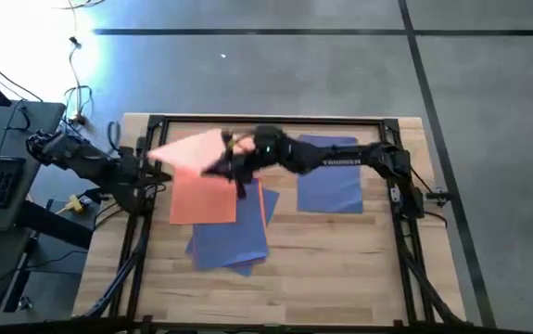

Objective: Organize paper
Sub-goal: Stack the orange paper on top of the orange paper

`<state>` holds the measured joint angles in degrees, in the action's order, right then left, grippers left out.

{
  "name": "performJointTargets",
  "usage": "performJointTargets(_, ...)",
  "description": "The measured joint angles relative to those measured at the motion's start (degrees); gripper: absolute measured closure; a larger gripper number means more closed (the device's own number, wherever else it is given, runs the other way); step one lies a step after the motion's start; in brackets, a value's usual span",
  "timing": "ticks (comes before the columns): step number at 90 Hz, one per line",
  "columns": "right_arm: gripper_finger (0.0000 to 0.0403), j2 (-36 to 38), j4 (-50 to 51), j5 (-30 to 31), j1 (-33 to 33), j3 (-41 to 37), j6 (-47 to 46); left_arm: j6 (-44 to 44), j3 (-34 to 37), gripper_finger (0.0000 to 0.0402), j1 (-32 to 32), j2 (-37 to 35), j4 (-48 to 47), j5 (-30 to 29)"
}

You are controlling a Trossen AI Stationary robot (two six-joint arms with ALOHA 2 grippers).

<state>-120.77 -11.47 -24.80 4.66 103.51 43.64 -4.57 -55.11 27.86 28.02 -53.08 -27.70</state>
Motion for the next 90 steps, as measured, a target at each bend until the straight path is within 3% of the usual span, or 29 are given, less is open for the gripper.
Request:
performJointTargets(12, 0.0403, -8.19, -2.44, -6.29, -0.15, -0.12, -1.97, -1.13, 3.90, 0.0402, 0.00, -0.04, 0.10, 0.03)
performJointTargets(22, 0.0403, -16.51, -8.49, -4.71, -0.14, 1.88, -0.58, -1.21, 6.11, 0.0402, 0.00, 0.03, 1.16, -2.89)
performJointTargets(31, 0.0403, -21.74, -7.74, -1.50, -0.63, 6.06, 5.38, -1.47, 7.17, 0.0402, -0.03, 0.04, 2.70, -3.94)
performJointTargets(47, 0.0403, -23.42, 3.34, -4.06, -2.60, 10.34, 9.47, -1.82, 7.17, 0.0402, -0.02, 0.03, 4.26, -4.19)
performJointTargets(59, 0.0403, -20.78, 18.97, -9.44, -3.28, 10.55, 18.39, -1.81, 7.17, 0.0402, -0.02, 0.03, 4.73, -4.38)
performJointTargets(69, 0.0403, -18.49, 31.75, -9.90, -3.38, 10.51, 24.43, -2.33, 7.17, 0.0402, -0.02, 0.06, 4.70, -4.42)
performJointTargets(77, 0.0403, -16.57, 39.13, -5.17, -3.45, 10.51, 27.07, -2.48, 7.17, 0.0402, -0.02, 0.05, 4.67, -4.40)
performJointTargets(90, 0.0403, -15.71, 44.10, 13.44, -3.65, 10.50, 25.59, -2.44, 7.17, 0.0402, -0.02, 0.08, 4.70, -4.44)
